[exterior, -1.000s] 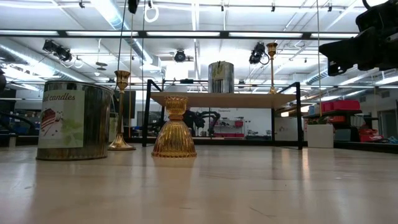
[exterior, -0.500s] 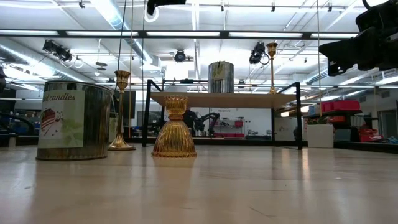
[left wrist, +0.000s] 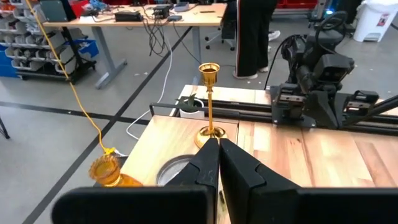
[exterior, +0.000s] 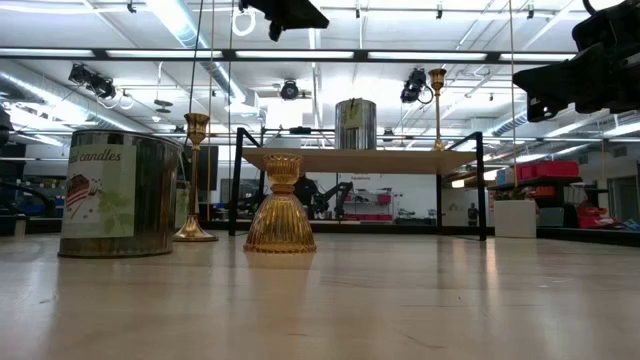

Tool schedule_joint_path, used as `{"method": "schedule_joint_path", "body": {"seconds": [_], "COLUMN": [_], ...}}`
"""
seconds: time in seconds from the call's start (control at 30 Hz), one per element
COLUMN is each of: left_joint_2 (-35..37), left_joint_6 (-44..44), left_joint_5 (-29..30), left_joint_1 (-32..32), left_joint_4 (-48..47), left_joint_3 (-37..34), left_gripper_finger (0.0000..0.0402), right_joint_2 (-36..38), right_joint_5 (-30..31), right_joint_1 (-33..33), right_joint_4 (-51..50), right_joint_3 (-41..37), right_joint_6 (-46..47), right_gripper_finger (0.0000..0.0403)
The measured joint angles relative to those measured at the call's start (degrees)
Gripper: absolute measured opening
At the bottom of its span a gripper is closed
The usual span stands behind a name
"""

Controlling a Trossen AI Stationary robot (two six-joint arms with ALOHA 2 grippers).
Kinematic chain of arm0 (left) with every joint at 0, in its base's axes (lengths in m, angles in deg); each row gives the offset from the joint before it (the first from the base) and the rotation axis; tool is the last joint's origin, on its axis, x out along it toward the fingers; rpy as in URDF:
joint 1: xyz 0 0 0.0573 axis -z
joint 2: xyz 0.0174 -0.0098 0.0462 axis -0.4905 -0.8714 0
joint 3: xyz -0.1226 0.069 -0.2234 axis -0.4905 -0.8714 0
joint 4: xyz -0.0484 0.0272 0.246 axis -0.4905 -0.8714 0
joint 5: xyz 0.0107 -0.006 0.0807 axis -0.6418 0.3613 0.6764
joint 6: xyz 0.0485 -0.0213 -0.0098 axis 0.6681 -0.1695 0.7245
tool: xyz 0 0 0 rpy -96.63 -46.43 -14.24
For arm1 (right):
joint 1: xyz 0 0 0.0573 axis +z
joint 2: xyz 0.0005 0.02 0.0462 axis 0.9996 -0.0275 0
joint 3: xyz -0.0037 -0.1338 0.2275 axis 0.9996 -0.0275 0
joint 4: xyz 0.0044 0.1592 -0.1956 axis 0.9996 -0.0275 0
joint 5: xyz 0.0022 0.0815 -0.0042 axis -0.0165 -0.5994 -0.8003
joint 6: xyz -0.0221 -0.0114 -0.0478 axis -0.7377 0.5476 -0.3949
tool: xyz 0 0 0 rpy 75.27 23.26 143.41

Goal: Pick & Place candle stick holders
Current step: Adjust the scented candle on the shelf

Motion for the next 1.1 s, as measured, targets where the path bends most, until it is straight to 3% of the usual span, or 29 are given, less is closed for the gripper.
{"method": "schedule_joint_path", "body": {"seconds": [0.5, 1.1], "left_joint_2": [-10.0, -14.1], "left_joint_6": [3.1, 6.6], "left_joint_5": [0.8, 1.2], "left_joint_1": [-0.2, -0.6], "left_joint_4": [3.4, 1.2], "left_joint_3": [1.4, 1.2], "left_gripper_finger": [0.0018, 0.0018], "right_joint_2": [0.0, 0.0], "right_joint_5": [0.0, 0.0], "right_joint_1": [0.0, 0.0], "right_joint_4": [0.0, 0.0], "right_joint_3": [0.0, 0.0], "right_joint_6": [0.0, 0.0], "right_gripper_finger": [0.0022, 0.0022]}}
